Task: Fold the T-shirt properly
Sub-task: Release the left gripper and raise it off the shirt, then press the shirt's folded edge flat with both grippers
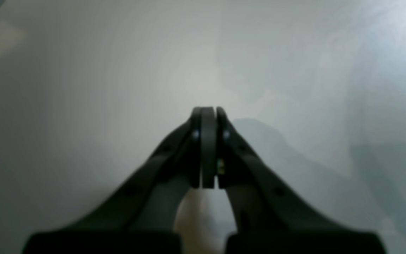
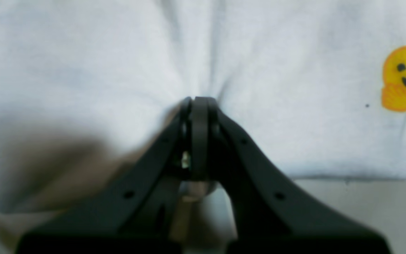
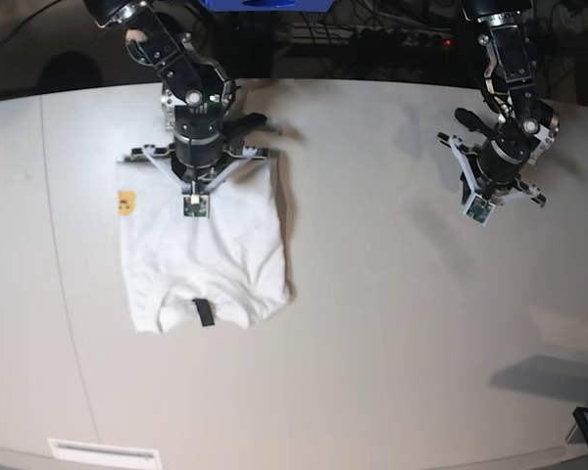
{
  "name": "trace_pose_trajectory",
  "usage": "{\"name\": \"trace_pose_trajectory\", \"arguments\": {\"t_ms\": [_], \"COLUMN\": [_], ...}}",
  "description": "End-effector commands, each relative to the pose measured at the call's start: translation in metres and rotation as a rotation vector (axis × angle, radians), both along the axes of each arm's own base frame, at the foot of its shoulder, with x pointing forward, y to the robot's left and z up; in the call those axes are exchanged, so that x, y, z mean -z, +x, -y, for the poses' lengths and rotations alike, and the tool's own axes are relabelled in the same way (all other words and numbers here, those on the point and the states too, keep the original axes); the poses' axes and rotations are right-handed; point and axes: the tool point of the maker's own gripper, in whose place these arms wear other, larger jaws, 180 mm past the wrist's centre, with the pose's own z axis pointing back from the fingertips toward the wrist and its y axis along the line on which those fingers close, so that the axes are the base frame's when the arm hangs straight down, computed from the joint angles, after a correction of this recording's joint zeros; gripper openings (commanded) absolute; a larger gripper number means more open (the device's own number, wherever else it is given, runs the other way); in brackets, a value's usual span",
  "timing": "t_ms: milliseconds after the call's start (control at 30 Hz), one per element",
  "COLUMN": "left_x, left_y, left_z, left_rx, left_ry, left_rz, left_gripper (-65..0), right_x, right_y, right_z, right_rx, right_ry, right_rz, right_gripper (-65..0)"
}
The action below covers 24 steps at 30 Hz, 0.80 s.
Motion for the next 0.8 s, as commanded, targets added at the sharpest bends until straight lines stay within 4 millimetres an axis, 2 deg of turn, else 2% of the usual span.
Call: {"name": "trace_pose_trajectory", "arguments": {"t_ms": [0,133,233,333,433,533,600,733,767], "left_x": [-0.013,-0.013,-0.013,-0.013,-0.018,-0.034,-0.054,-0.092,-0.095], "left_y": [0.008,0.009,0.009,0.009,0.013,0.020,0.024,0.023,0.022], "left_z": [-0.002,0.000,0.000,0.002,0.012,0.031,0.049,0.092,0.101], "left_rx": [0.005,0.010,0.011,0.011,0.012,0.031,0.069,0.105,0.103], "left_ry": [0.005,0.004,0.003,-0.005,-0.098,-0.224,-0.290,-0.438,-0.474], "left_rz": [0.047,0.047,0.047,0.049,0.082,0.144,0.203,0.325,0.340], "left_gripper": [-65.0,-65.0,-65.0,-65.0,-65.0,-65.0,-65.0,-65.0,-65.0], "right_x": [-0.006,-0.011,-0.008,-0.009,-0.024,-0.049,-0.059,-0.060,-0.061], "right_y": [-0.004,-0.018,-0.028,-0.028,-0.023,-0.012,0.002,0.008,0.009], "right_z": [-0.003,0.005,0.004,0.004,0.000,-0.001,0.005,0.013,0.015], "right_rx": [0.004,0.060,0.059,0.059,0.059,0.063,0.052,0.054,0.051], "right_ry": [0.025,0.040,0.045,0.047,0.076,0.114,0.097,0.078,0.069], "right_rz": [0.007,0.005,-0.013,-0.012,0.026,0.095,0.138,0.131,0.140], "right_gripper": [-65.0,-65.0,-65.0,-65.0,-65.0,-65.0,-65.0,-65.0,-65.0]}}
